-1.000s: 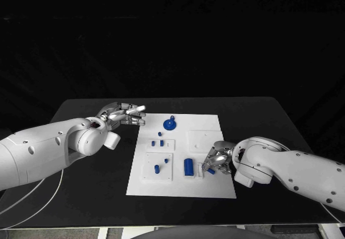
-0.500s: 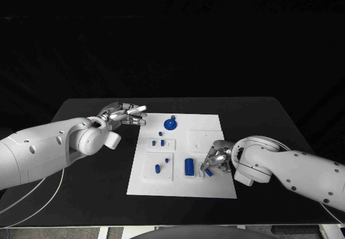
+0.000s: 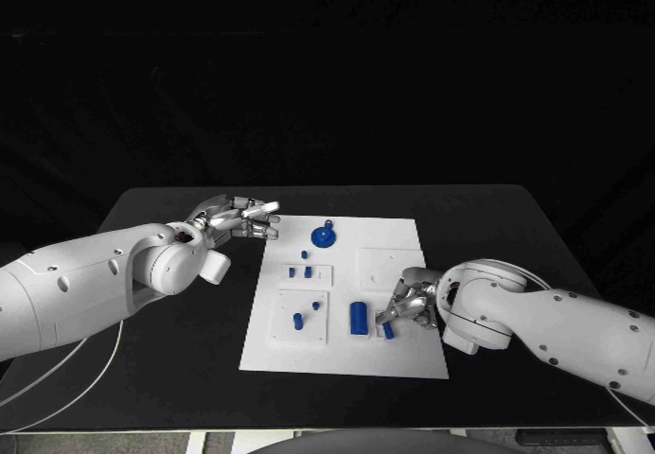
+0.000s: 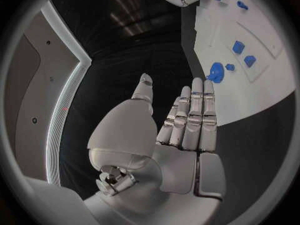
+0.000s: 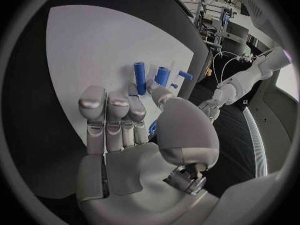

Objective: Assemble the parts on the task board

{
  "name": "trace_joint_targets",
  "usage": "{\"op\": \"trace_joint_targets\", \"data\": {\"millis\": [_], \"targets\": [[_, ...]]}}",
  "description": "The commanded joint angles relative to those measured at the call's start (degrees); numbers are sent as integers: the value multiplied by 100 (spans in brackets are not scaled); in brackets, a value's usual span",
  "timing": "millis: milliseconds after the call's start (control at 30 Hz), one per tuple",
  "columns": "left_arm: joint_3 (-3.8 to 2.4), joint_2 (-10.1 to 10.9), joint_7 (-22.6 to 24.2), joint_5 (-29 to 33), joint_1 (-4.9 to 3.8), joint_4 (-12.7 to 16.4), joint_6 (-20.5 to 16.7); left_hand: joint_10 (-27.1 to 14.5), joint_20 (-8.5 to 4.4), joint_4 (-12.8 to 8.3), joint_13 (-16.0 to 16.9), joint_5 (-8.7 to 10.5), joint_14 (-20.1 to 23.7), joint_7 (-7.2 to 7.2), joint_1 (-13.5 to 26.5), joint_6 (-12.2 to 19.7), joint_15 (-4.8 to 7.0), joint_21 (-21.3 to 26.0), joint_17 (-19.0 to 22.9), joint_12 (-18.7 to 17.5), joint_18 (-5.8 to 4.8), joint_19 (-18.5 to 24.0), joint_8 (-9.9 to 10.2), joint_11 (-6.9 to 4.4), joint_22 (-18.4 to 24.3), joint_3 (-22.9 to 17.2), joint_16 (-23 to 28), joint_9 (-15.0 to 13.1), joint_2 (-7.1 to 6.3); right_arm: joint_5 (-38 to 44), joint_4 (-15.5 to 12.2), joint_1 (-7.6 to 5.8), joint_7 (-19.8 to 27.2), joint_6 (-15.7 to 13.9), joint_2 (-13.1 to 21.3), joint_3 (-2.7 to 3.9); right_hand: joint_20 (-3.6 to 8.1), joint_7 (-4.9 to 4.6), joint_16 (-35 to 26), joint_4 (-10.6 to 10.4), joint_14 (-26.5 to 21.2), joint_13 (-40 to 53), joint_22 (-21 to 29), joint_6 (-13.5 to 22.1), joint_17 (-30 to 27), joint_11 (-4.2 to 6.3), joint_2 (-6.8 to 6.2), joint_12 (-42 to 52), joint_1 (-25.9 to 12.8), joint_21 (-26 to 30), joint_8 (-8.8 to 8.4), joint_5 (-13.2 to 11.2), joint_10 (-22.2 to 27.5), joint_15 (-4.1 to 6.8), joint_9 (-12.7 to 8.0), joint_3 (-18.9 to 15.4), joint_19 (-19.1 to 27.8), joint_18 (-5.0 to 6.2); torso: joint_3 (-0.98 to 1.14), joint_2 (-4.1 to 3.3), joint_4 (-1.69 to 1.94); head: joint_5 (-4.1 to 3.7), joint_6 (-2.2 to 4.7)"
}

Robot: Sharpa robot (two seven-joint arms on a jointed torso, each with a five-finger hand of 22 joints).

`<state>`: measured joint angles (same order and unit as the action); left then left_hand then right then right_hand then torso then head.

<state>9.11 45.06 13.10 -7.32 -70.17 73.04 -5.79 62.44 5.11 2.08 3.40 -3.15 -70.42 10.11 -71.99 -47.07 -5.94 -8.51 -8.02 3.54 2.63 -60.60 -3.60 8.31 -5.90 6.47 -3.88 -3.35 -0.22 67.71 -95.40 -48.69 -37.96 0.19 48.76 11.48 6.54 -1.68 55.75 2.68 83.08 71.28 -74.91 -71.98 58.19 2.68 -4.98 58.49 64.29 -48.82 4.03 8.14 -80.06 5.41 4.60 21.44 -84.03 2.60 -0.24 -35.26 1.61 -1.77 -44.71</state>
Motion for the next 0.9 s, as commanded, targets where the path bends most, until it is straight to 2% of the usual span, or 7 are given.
{"op": "trace_joint_targets", "data": {"millis": [33, 500, 700, 900], "targets": [[-3, -15, 20, -15, 11, 11, 92, -49, 12, 0, 9, 5, 33, -5, 25, 31, -13, -28, -10, -11, 20, 37, 13, -9, 9, 13, 14, 9, 16, 100, 2, 17, 7, 230, -40, -12, 47, 13, -24, -48, 16, -6, -627, -63, 7, 43, 9, -35, 15, 21, -32, -49, -13, 43, 7, -4, -110, -23, -5, 0, 2, 9, 0], [-3, -17, 5, -20, 11, 13, 99, -55, 13, 11, 9, 7, 39, -4, 29, 30, -15, -31, -8, -11, 21, 40, 12, -7, 18, 21, 13, 9, 26, 147, 96, 16, -13, 288, -148, -32, 57, 40, -19, -160, 18, -30, -626, -140, 11, 60, 28, -54, -38, 33, -36, -247, -37, 52, 16, -19, -109, -36, -5, 2, -1, 48, 10], [-3, -19, 2, -23, 11, 12, 101, -55, 13, 11, 9, 7, 39, -4, 29, 30, -15, -31, -8, -11, 21, 40, 12, -7, 18, 21, 13, 9, 26, 199, 124, 16, -52, 334, -166, -37, 58, 46, -9, -379, 21, -35, -626, -158, 19, 61, -22, -51, -75, 33, -37, -444, -47, 52, 16, -6, -112, -40, -3, 2, -1, 52, 5], [-3, -20, -4, -28, 11, 11, 102, -55, 13, 11, 9, 7, 39, -4, 29, 30, -15, -31, -8, -11, 21, 40, 12, -7, 18, 21, 13, 9, 26, 289, 130, 16, -127, 450, -175, -42, 58, 44, -10, -567, 19, -39, -624, -184, 17, 58, -92, -50, -118, 43, -35, -507, -52, 49, 19, -31, -110, -44, -1, 1, -3, 54, -7]]}}
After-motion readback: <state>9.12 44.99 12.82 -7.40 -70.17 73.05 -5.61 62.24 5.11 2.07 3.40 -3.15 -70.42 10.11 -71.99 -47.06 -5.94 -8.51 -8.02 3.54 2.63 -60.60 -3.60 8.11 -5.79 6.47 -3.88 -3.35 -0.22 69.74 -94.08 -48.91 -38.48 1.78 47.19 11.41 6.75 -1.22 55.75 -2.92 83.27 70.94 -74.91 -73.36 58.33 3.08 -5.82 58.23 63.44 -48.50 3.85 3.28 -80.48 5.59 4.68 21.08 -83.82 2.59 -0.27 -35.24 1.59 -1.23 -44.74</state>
